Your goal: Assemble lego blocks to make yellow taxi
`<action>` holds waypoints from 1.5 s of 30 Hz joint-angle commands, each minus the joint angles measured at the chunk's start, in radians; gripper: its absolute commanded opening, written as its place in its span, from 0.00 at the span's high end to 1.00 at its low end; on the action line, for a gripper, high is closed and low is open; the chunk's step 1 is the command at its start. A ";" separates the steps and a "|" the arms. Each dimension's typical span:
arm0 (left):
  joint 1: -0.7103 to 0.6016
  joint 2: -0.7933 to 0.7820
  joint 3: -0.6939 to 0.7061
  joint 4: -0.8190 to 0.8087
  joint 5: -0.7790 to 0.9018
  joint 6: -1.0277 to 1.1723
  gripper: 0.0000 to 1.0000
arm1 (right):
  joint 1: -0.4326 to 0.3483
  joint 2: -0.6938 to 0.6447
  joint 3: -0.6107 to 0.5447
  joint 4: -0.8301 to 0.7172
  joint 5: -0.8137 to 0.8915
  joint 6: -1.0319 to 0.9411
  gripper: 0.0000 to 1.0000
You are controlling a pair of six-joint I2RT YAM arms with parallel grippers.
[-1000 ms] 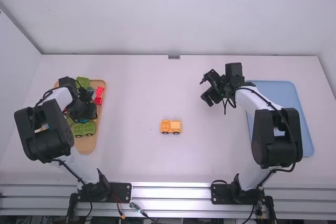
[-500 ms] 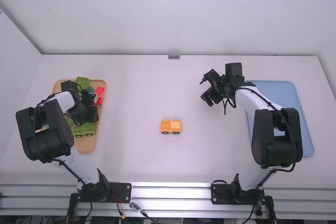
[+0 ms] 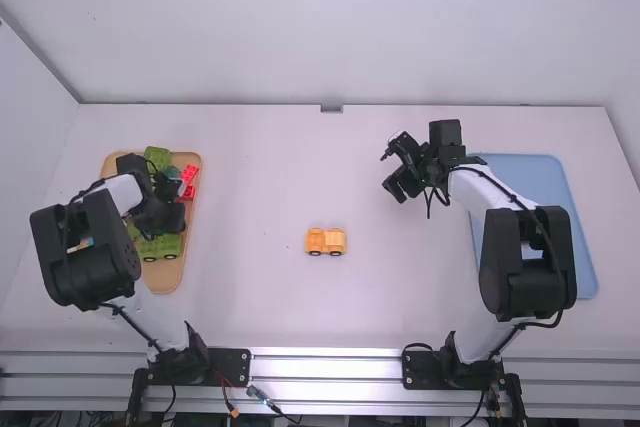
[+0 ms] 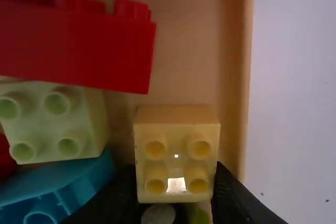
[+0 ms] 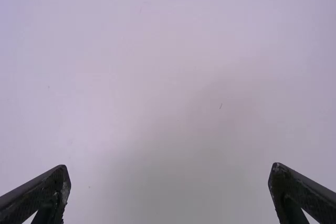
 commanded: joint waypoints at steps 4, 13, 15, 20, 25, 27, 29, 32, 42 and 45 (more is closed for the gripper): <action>-0.010 0.010 -0.014 -0.005 0.011 0.000 0.65 | 0.005 -0.007 0.008 -0.003 -0.006 0.005 0.01; -0.010 0.010 -0.014 -0.011 0.008 -0.006 0.62 | 0.004 -0.007 0.008 -0.003 -0.006 0.005 0.01; -0.010 0.010 -0.014 -0.011 0.008 -0.007 0.59 | 0.004 -0.007 0.008 -0.004 -0.006 0.005 0.01; -0.010 0.010 -0.014 -0.016 0.014 -0.012 0.56 | 0.004 -0.007 0.008 -0.004 -0.006 0.005 0.01; -0.010 0.010 -0.014 -0.019 0.005 -0.029 0.61 | 0.004 -0.007 0.008 -0.003 -0.006 0.005 0.01; -0.009 0.010 -0.015 -0.019 0.005 -0.029 0.61 | 0.005 -0.007 0.008 -0.004 -0.006 0.005 0.01; -0.009 0.010 -0.015 -0.019 0.005 -0.029 0.61 | 0.005 -0.007 0.008 -0.004 -0.006 0.005 0.01; -0.011 0.010 -0.015 -0.019 0.007 -0.029 0.62 | 0.005 -0.007 0.008 -0.004 -0.006 0.005 0.01; -0.010 0.010 -0.058 0.043 0.005 -0.025 0.62 | 0.004 -0.007 0.008 -0.004 -0.005 0.005 0.01; -0.016 0.010 -0.063 0.045 0.005 -0.026 0.64 | 0.005 -0.007 0.008 -0.004 -0.006 0.005 0.01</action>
